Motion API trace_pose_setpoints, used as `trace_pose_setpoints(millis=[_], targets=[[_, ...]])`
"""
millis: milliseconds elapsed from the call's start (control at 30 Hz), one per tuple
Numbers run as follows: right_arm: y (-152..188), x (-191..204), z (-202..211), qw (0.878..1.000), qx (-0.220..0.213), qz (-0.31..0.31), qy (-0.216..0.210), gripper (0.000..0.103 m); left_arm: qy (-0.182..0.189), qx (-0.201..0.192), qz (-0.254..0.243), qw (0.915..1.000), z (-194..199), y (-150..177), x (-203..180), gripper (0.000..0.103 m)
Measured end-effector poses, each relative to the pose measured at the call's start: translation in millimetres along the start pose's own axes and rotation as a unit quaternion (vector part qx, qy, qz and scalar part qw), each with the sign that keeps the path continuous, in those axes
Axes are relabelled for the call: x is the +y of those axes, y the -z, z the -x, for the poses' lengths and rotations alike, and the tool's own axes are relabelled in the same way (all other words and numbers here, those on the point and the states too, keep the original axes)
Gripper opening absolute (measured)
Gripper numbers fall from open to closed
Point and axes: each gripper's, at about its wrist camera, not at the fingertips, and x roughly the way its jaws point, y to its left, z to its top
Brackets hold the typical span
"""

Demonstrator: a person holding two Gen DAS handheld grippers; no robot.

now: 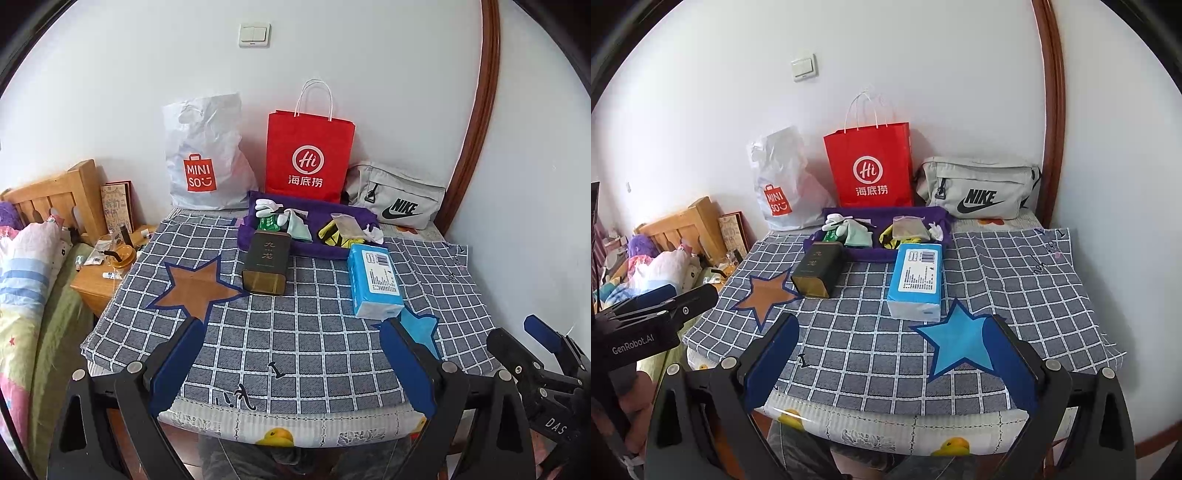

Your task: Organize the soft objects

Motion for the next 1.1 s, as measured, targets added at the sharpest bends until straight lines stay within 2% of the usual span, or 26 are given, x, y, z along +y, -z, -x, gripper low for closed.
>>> trace_pose_setpoints(millis=[1100], targets=[[-2.0,-3.2,3.7,1.000,-0.007,-0.007,0.005,0.099,0.003,-0.002,-0.005,1.0000,3.9,-2.8,-1.0,0.096]])
